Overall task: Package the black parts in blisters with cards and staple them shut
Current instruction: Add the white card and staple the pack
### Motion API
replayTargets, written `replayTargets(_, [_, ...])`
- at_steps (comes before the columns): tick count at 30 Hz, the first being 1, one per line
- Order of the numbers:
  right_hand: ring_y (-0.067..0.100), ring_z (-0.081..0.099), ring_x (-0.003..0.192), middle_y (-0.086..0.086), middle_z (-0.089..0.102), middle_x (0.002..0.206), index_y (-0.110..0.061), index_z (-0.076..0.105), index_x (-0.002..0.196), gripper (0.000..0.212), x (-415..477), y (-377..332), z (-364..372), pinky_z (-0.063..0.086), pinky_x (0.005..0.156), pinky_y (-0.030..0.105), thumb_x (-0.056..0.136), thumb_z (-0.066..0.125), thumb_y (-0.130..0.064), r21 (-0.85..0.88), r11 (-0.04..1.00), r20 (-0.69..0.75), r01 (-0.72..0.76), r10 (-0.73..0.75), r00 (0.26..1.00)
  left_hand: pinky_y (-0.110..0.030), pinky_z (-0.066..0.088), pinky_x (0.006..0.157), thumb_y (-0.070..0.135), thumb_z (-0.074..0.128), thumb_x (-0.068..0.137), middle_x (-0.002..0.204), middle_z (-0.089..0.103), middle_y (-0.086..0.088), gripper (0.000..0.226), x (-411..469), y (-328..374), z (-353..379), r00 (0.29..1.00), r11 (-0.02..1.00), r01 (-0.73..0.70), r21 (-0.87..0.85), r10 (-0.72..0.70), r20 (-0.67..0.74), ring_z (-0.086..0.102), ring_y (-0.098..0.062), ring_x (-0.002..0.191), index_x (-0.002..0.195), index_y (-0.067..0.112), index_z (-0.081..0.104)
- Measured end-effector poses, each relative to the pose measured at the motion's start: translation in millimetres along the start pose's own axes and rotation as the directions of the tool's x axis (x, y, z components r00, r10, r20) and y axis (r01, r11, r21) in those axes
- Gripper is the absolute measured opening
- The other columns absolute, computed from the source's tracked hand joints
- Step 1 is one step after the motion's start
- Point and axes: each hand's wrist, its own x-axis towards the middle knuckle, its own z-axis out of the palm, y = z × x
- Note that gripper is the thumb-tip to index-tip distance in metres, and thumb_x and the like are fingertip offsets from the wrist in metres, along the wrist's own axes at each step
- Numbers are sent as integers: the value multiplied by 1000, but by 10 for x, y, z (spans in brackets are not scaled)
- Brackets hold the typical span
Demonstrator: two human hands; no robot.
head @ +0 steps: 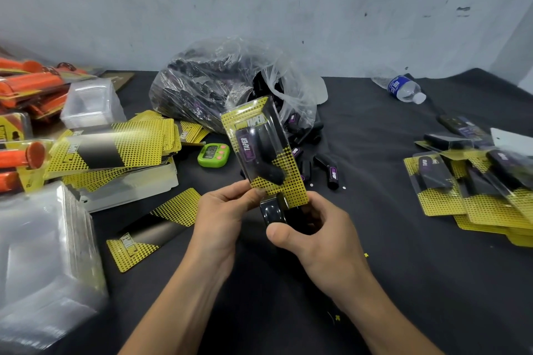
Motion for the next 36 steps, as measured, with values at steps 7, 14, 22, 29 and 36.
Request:
replayTargets(7, [4, 72, 88, -14, 77, 96, -40, 72, 108, 45, 2, -17, 2, 53, 74, 14, 66, 84, -50, 25, 999, -1, 28, -28, 1000, -31, 57, 85, 23, 77, 72, 96, 80, -9, 20, -21, -12, 33, 999, 998, 50, -39, -51, -14, 76, -18, 92, 89, 16, 85])
replayTargets(14, [5, 72, 93, -14, 77, 100, -41, 71, 109, 44, -3, -32, -7, 57, 78, 19, 67, 84, -50, 33, 999, 5, 31, -31, 1000, -36, 52, 91, 24, 76, 72, 99, 80, -8, 20, -25, 4, 23, 998, 998, 61, -12, -61, -5, 76, -17, 95, 90, 19, 85])
replayTargets(22, [9, 72, 87, -8, 77, 94, -36, 73, 104, 40, 0, -25, -11, 60, 76, 25, 68, 83, -48, 71, 997, 14, 7, -8, 1000, -24, 57, 81, 23, 74, 75, 103, 80, -9, 22, -46, 11, 34, 998, 998, 60, -2, -60, 7, 76, -19, 100, 94, 19, 85])
replayTargets(29, [2, 67, 71, -9, 74, 79, -32, 76, 97, 32, 29, -15, -2, 54, 64, 18, 66, 84, -38, 189, 982, 24, -17, 13, 1000, -31, 56, 87, 23, 75, 72, 104, 79, -11, 24, -38, 0, 43, 999, 999, 53, -5, -53, 10, 76, -22, 102, 93, 15, 84])
replayTargets(36, [27, 73, 79, 13, 77, 88, -19, 79, 94, 34, 66, -15, 18, 60, 74, 46, 64, 82, -34, 272, 958, -47, -92, 108, 993, -41, 58, 96, 22, 80, 70, 105, 78, -19, 35, -53, -32, 40, 999, 999, 44, 5, -43, -24, 73, -32, 107, 100, 3, 81])
